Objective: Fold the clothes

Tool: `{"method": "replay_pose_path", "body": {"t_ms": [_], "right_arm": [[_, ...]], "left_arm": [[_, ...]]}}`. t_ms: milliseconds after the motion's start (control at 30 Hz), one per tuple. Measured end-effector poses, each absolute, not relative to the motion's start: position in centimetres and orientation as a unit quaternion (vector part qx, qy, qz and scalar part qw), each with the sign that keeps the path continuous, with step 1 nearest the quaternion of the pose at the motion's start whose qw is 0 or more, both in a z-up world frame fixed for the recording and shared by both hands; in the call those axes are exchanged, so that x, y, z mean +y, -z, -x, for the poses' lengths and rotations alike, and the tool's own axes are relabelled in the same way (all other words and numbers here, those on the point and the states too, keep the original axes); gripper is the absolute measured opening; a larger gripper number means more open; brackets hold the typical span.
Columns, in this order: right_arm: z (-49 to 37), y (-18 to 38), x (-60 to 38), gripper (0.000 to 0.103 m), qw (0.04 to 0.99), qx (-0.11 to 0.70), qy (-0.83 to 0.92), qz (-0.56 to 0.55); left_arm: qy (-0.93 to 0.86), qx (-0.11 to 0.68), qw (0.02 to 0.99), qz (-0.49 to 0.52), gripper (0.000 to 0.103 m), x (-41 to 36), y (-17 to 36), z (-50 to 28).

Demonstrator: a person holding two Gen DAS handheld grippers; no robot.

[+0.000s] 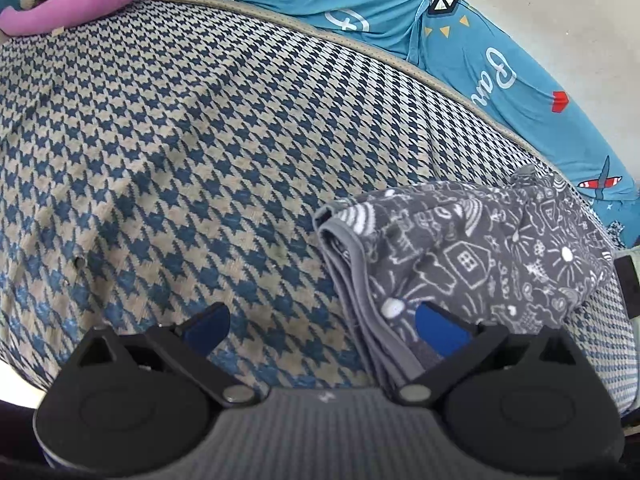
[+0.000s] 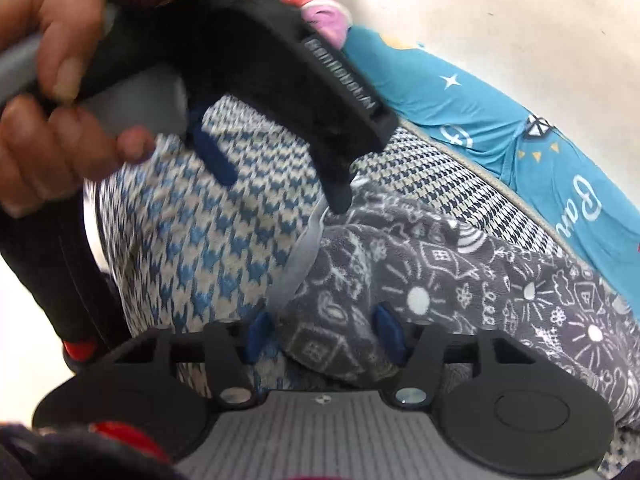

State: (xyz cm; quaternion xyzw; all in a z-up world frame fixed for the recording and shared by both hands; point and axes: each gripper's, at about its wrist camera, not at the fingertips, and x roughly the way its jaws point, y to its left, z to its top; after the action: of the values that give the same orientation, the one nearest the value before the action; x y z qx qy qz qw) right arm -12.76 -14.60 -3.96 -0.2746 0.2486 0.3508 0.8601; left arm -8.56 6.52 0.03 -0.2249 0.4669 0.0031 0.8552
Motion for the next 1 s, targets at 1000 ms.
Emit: {"method": "replay_pose_path", "body": {"t_ms": [1000], "right_arm": [[8.3, -0.7, -19.3, 0.023, 0.877, 0.318, -0.361, 0.009]], "left_arm": [[0.092, 0.455, 0.81, 0.357, 0.103, 4.5, 0.5, 4.3]]}}
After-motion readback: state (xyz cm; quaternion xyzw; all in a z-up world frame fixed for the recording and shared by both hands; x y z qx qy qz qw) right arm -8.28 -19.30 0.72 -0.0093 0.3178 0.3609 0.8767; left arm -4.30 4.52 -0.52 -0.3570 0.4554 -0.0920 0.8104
